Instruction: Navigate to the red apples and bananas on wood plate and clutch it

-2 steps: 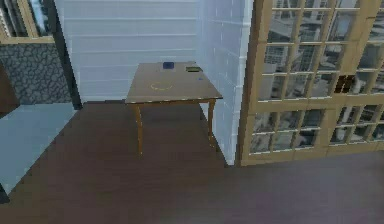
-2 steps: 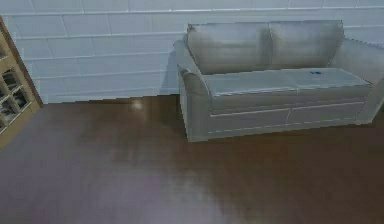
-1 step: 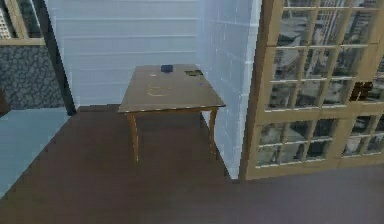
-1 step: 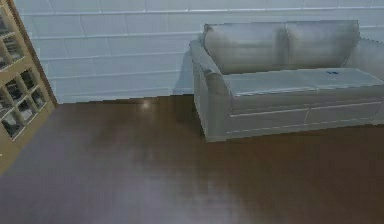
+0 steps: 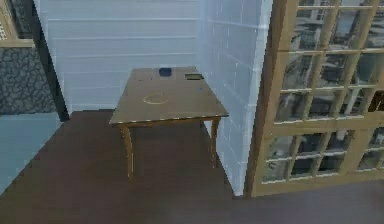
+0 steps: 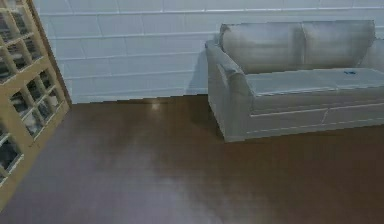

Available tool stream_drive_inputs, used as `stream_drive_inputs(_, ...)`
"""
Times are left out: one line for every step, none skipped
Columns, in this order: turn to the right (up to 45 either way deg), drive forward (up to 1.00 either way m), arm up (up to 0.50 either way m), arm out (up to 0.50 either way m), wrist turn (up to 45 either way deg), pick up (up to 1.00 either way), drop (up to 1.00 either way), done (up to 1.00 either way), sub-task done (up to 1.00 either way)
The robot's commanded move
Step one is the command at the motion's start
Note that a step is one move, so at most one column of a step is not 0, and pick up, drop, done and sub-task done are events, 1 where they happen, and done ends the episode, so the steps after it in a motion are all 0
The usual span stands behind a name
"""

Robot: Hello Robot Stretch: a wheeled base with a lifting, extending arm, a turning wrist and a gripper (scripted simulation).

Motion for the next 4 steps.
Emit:
stream_drive_inputs(-45.0,0.00,0.00,0.00,0.0,0.00,0.00,0.00,0.00)
stream_drive_inputs(0.0,1.00,0.00,0.00,0.0,0.00,0.00,0.00,0.00)
stream_drive_inputs(0.0,0.50,0.00,0.00,0.0,0.00,0.00,0.00,0.00)
stream_drive_inputs(-18.0,0.00,0.00,0.00,0.0,0.00,0.00,0.00,0.00)
